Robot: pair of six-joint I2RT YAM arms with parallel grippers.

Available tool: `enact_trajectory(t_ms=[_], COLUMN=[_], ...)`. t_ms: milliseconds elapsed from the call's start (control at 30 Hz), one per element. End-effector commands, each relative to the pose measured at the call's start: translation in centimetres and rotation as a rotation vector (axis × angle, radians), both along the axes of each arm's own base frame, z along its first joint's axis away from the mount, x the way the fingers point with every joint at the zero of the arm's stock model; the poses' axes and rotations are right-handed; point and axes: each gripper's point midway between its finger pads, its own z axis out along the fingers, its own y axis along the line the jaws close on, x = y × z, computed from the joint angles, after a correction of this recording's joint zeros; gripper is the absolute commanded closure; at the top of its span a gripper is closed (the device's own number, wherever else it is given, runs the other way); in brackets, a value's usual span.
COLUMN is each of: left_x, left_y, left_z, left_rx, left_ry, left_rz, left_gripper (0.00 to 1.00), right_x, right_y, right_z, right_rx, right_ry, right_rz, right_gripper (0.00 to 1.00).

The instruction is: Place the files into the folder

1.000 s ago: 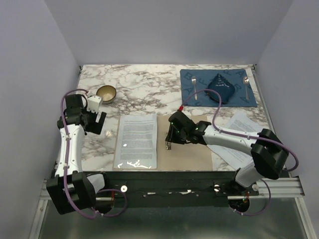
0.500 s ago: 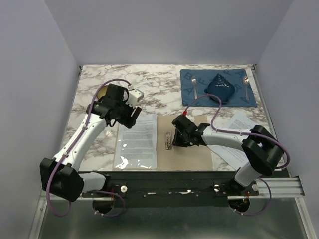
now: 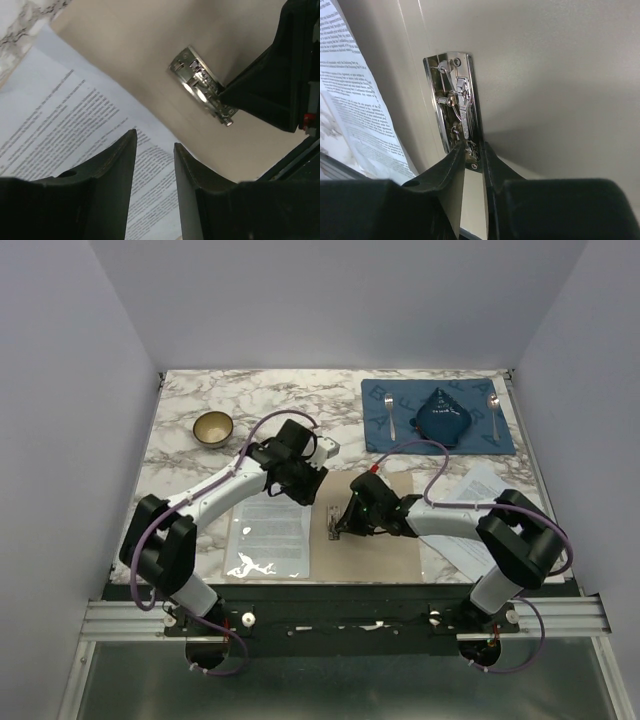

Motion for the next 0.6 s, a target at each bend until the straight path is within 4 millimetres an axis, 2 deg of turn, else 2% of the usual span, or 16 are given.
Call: enact_trajectory(t_ms=[0, 233, 400, 567], left_x=[0.4, 0.3, 0.0, -0.2], left_y=[-4.1, -5.2, -5.0, -4.2], left_z=[-0.1, -3.8, -5.9, -7.2], left_rx=[-0.103, -0.059, -0.018, 0.021], left_ry=[0.04, 0.103, 0.134, 0.144], left_rz=[-0.015, -0.029, -0.03, -0.017], left_gripper=[0.55, 0.61, 0.67, 0.71], right_x=[-1.9, -1.8, -1.6, -2.0], right_y=[-2.5, -3.4, -3.5, -4.1], right_z=[-3.4, -5.0, -5.6, -6.2], right_rx=[-0.06, -0.069, -0.076, -0.085], right_ry=[0.09, 0.124, 0.145, 0.163], right_rz=[-0.05, -0.094, -0.117, -0.142], right_gripper=[0.74, 0.83, 0.86, 0.87])
